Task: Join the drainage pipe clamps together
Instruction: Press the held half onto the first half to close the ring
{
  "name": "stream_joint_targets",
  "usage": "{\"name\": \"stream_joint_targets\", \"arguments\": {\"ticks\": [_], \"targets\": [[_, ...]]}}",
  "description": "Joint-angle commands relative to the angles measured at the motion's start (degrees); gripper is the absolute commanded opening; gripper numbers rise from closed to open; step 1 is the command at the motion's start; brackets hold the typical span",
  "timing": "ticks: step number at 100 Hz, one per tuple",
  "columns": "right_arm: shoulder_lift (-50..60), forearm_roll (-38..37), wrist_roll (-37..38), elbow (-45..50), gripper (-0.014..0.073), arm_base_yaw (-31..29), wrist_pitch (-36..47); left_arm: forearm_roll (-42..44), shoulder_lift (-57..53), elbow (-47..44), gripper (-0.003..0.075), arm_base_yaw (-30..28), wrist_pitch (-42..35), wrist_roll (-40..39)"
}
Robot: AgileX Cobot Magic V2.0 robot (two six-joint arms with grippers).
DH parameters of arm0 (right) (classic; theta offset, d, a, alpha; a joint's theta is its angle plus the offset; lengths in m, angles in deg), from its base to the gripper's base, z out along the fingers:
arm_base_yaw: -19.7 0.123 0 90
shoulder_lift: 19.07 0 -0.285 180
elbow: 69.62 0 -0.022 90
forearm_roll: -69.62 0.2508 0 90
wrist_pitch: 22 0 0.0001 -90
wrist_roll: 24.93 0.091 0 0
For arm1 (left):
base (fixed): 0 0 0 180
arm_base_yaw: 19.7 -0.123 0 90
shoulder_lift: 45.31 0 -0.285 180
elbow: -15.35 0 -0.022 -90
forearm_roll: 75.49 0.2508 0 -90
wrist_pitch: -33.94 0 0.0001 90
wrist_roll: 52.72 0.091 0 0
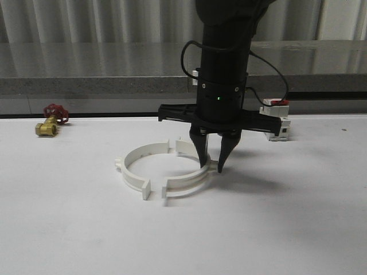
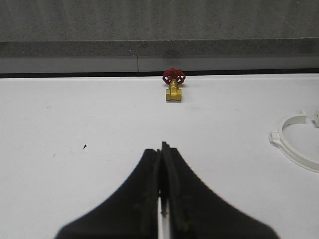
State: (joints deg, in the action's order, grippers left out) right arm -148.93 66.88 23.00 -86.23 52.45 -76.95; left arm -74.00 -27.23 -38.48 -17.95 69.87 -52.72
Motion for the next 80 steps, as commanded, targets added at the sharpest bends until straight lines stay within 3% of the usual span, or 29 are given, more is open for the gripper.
{"name": "stream_joint_targets", "arguments": {"ticks": [1, 71, 80], "targets": [[2.35, 0.46, 0.06, -2.8, 0.006, 0.35, 0.27, -0.42, 0.6, 1.45, -0.0021, -0.13, -4.1, -0.58], [-0.73, 0.86, 4.37, -3.9, 0.0062, 0.43, 3.1, -0.42, 0.6, 1.45, -0.0021, -0.13, -4.1, -0.58], [-0.73, 0.86, 4.37, -3.9, 0.0107, 0.43, 3.21, -0.42, 0.6, 1.45, -0.0021, -0.13, -4.1, -0.58]]}}
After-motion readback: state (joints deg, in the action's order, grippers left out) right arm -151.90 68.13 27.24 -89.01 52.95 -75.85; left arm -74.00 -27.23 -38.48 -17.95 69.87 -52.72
